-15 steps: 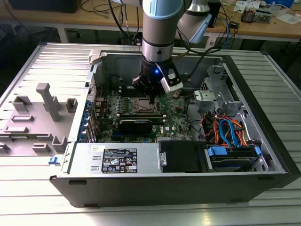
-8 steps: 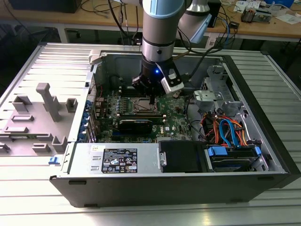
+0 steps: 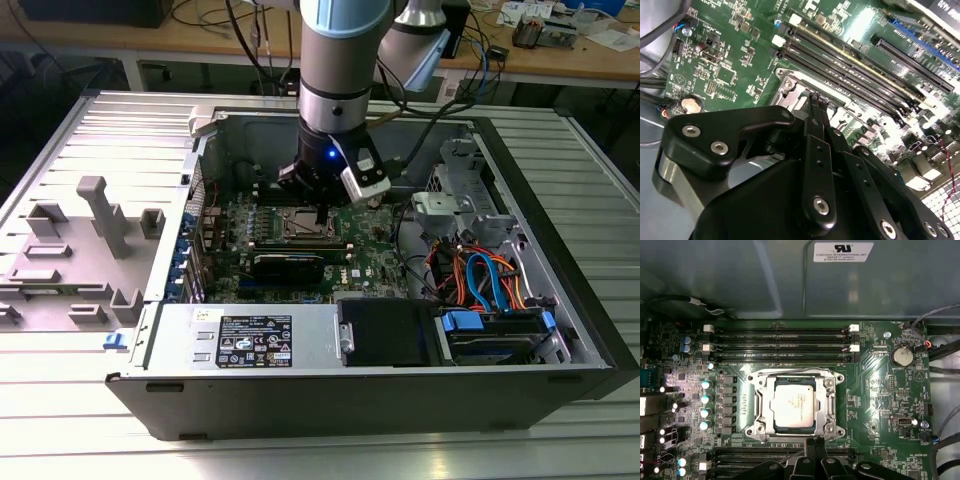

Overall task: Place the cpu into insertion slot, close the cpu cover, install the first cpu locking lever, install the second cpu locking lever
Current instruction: 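Install the second cpu locking lever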

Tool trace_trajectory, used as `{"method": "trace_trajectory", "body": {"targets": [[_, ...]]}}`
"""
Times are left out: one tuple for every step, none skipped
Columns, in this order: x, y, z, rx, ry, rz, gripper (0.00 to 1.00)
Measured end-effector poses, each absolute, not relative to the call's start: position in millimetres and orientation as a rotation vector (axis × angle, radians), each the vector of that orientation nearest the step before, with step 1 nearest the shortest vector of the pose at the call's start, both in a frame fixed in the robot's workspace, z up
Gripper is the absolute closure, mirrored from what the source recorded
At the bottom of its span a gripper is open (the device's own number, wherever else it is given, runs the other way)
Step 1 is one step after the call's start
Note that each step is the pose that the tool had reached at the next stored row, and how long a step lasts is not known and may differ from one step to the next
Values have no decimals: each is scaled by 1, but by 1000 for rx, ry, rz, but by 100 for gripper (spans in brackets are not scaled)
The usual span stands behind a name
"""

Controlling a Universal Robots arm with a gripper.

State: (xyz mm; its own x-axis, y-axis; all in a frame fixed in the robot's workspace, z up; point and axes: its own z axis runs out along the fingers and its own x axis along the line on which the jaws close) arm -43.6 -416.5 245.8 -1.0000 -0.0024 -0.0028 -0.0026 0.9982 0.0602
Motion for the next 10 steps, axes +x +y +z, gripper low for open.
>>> {"method": "trace_trajectory", "body": {"targets": [[-44, -417, 246, -4, 3137, 95, 89], [-44, -417, 246, -4, 3137, 95, 89], [-44, -417, 246, -4, 3137, 95, 89], [-45, -417, 246, -4, 3137, 95, 89], [-46, -417, 246, -4, 3137, 95, 89], [-46, -417, 246, -4, 3137, 95, 89], [-46, -417, 246, -4, 3137, 95, 89], [-46, -417, 246, -4, 3137, 95, 89], [-46, -417, 246, -4, 3137, 95, 89], [-46, -417, 246, -4, 3137, 95, 89]]}}
